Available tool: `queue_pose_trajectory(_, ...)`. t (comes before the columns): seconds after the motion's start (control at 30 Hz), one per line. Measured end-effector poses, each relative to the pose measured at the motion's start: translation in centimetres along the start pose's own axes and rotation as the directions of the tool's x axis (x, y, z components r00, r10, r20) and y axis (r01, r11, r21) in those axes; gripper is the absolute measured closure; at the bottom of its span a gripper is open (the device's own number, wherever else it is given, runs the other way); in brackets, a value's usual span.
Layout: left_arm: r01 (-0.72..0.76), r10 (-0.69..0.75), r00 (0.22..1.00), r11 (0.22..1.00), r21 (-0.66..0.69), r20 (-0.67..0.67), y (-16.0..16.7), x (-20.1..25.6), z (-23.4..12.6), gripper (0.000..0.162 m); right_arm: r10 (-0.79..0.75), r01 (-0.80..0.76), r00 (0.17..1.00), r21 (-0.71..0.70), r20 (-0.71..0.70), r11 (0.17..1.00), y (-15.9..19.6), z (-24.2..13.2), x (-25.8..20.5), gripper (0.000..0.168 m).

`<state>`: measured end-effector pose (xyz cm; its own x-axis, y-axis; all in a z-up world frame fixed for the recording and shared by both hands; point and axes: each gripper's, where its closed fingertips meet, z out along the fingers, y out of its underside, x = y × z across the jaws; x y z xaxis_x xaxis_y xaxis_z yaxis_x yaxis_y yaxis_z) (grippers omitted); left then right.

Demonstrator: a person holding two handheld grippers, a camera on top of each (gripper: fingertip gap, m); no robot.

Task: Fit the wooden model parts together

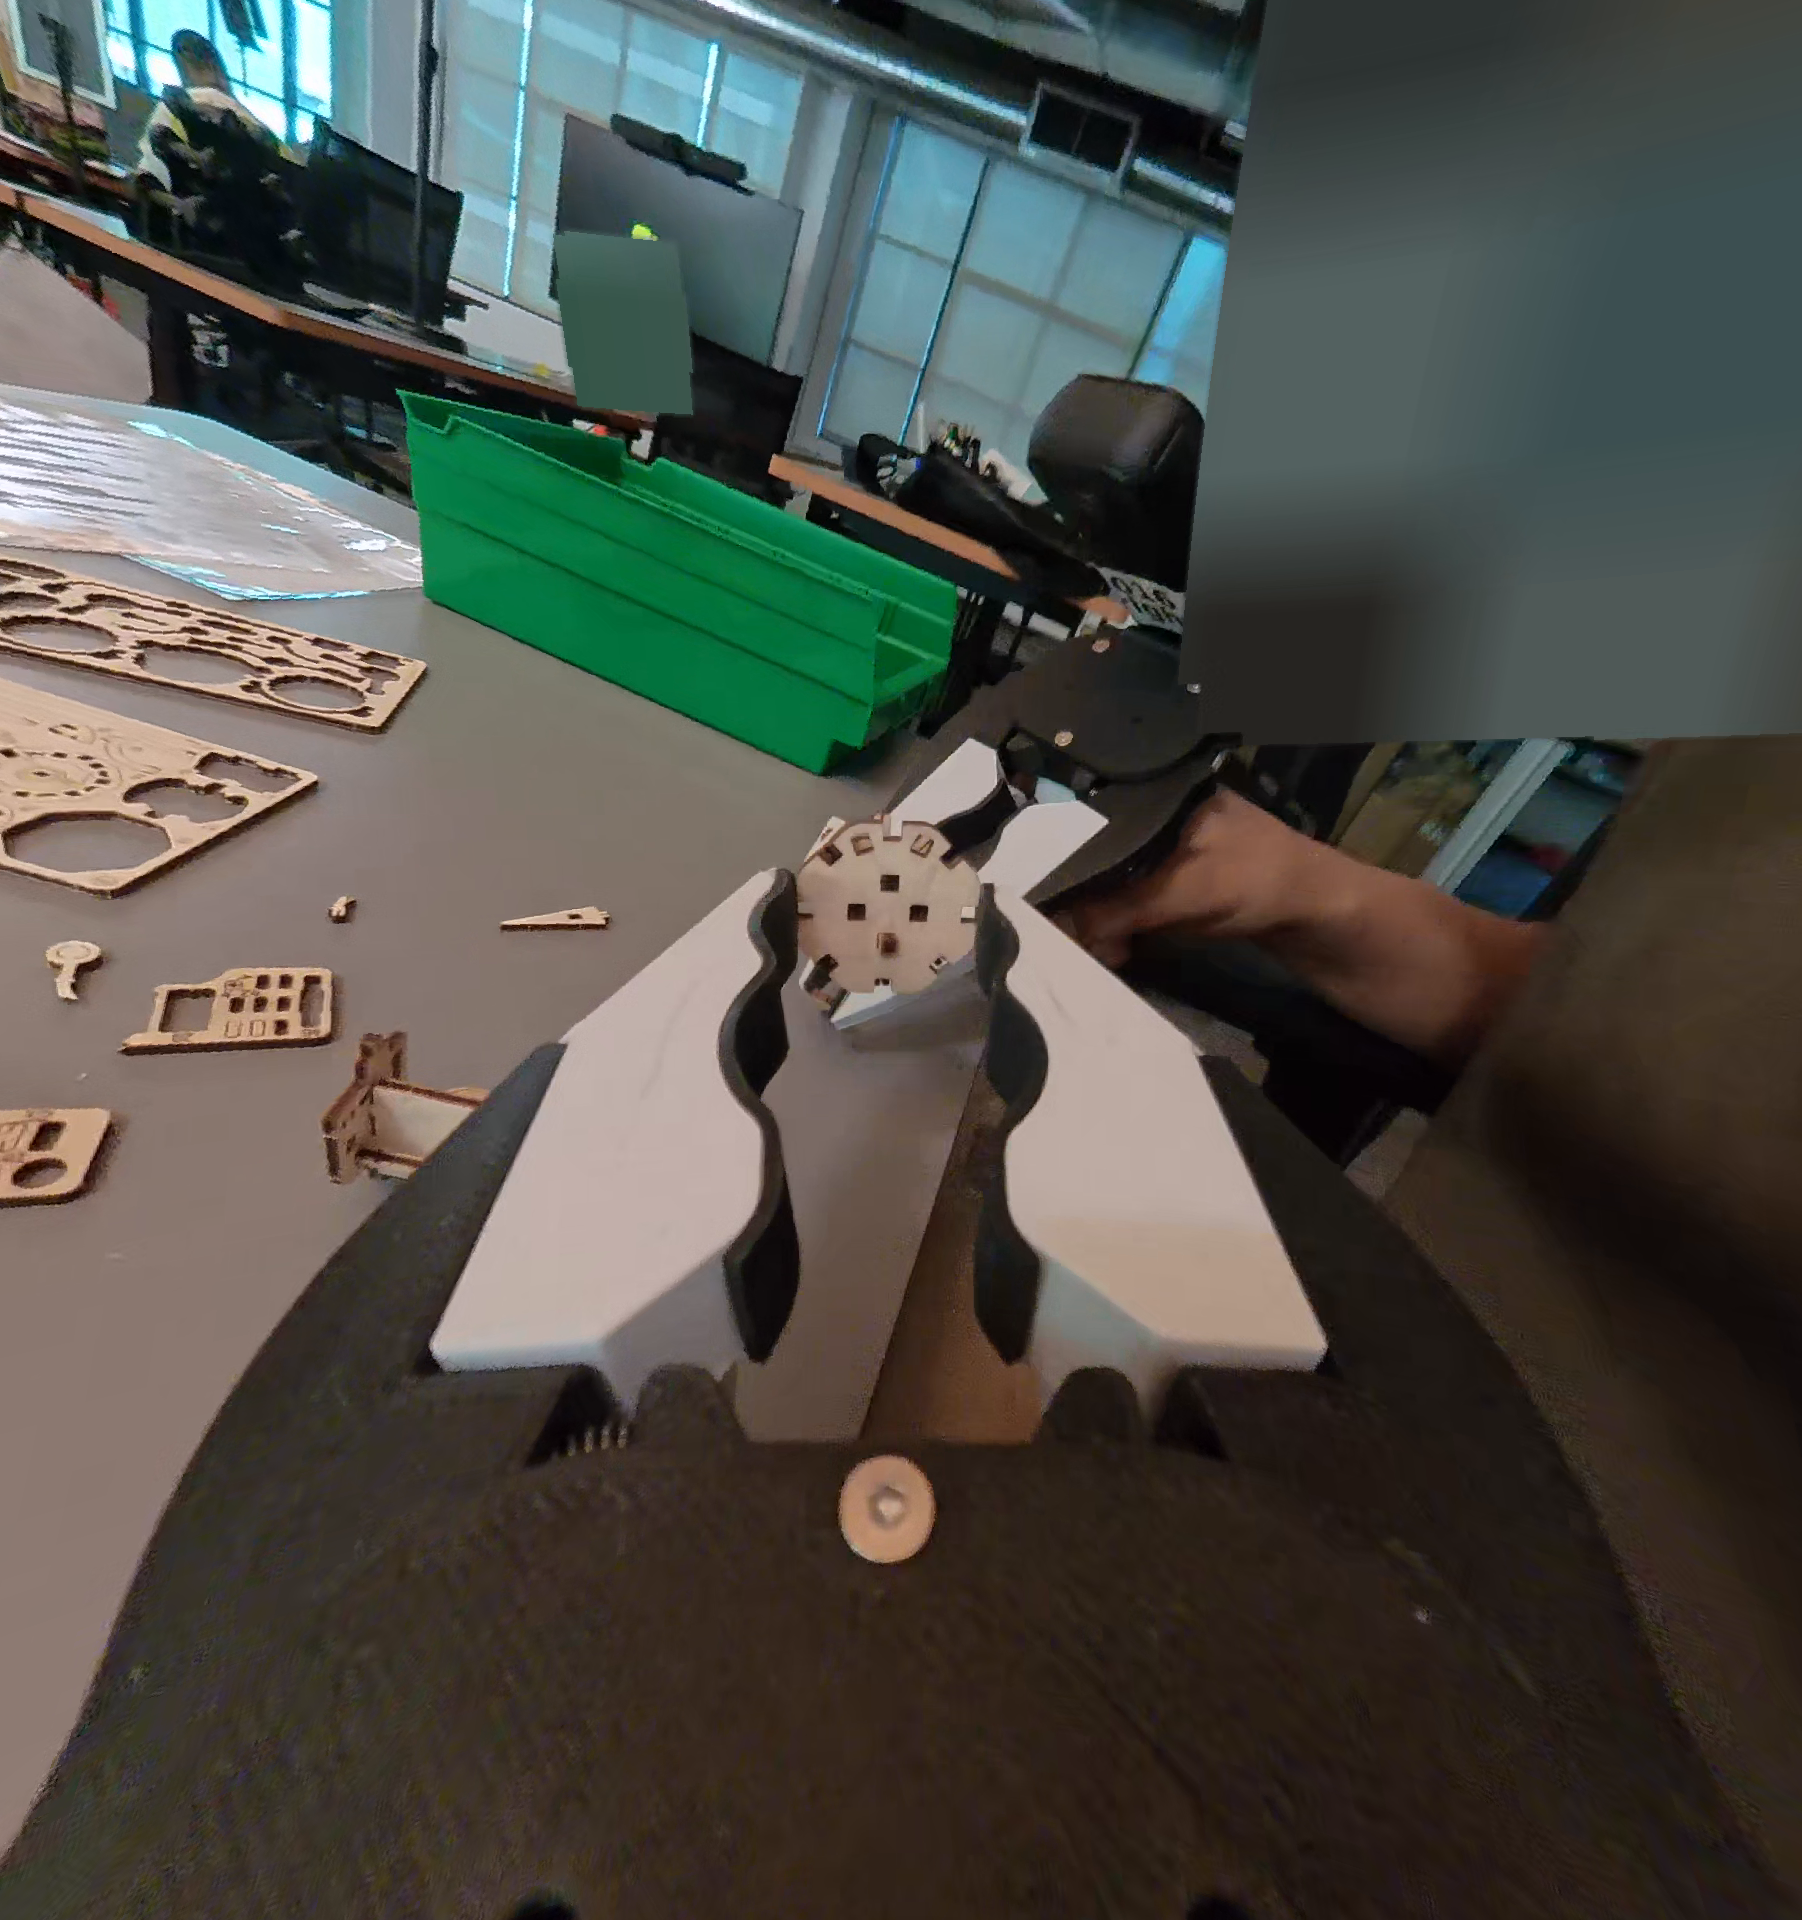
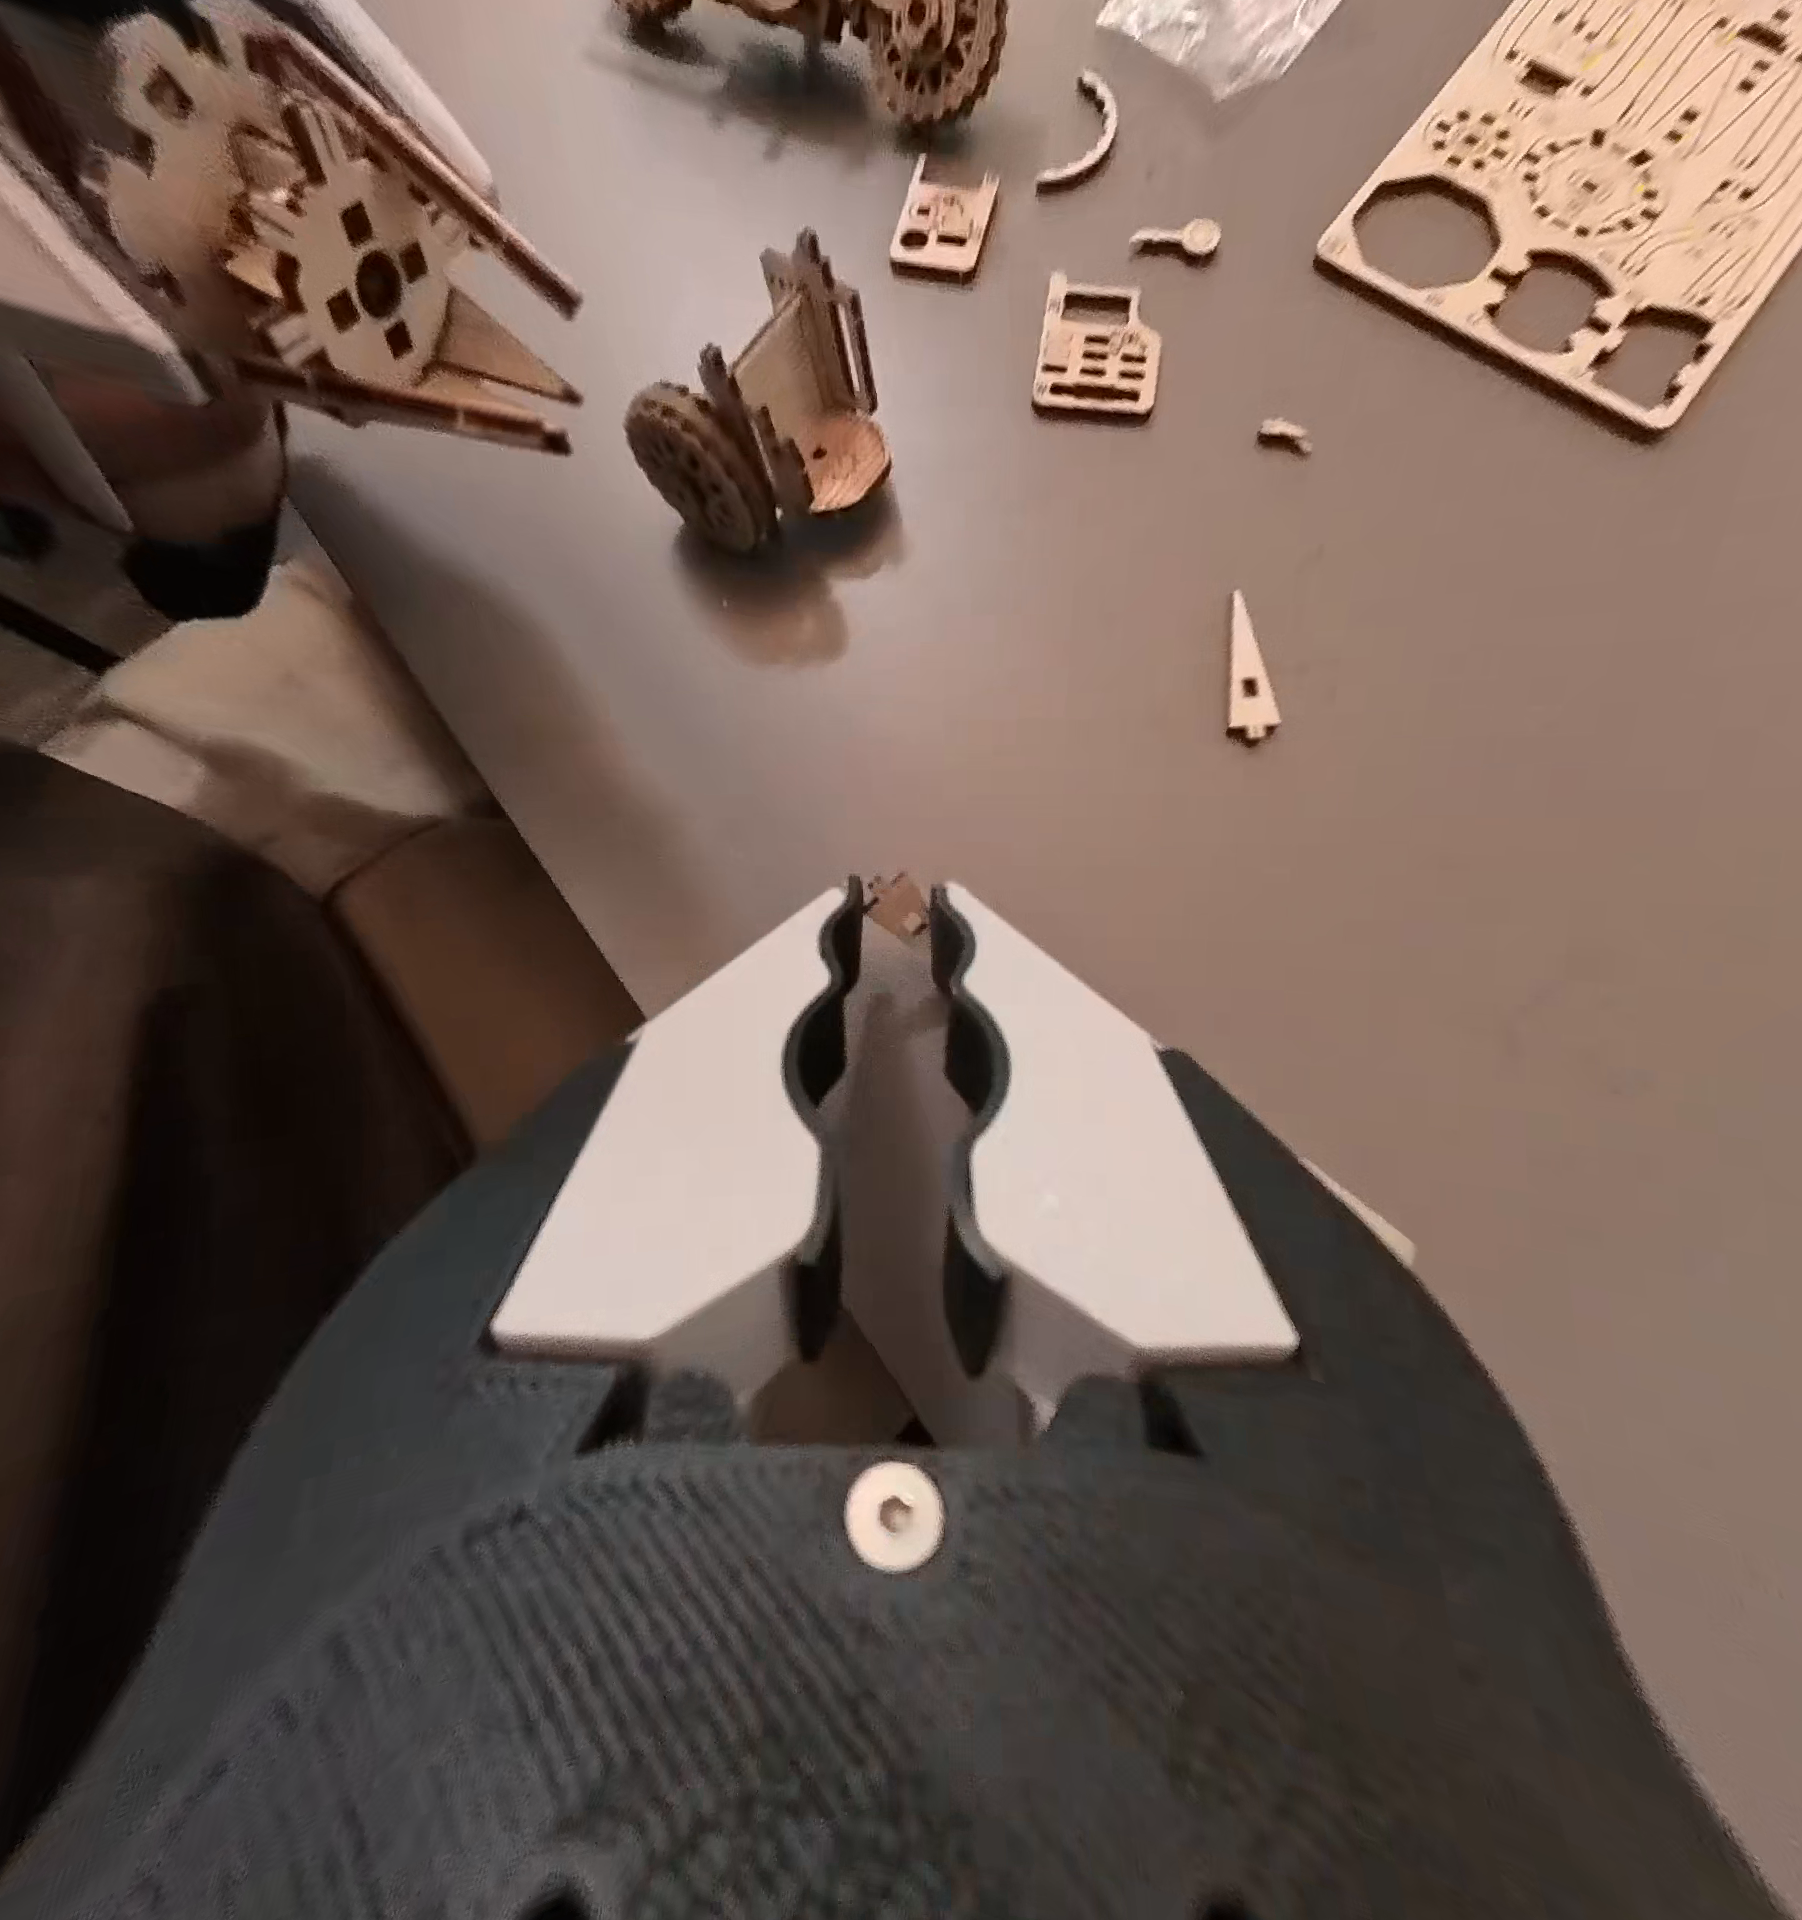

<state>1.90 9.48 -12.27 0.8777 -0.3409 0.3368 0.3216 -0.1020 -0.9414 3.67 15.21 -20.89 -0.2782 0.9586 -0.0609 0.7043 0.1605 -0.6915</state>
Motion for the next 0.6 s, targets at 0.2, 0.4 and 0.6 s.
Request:
queue_pose_trajectory(0.2,-0.064,0.066,0.997,0.997,-0.043,0.028,0.7,-0.2,0.2,0.131,-0.007,0.007,0.999,0.02,0.039,1.0,-0.3,0.3,-0.5,0.146)
queue_pose_trajectory(0.4,-0.159,0.17,0.982,0.98,-0.118,0.087,1.5,-0.9,0.2,0.131,-0.04,0.033,0.998,0.151,0.042,0.988,-2.1,-1.6,0.2,0.139)
queue_pose_trajectory(0.6,-0.223,0.246,0.963,0.957,-0.184,0.111,2.5,-1.0,0.5,0.131,-0.018,0.011,0.999,0.165,0.045,0.986,-2.0,-1.6,0.7,0.141)
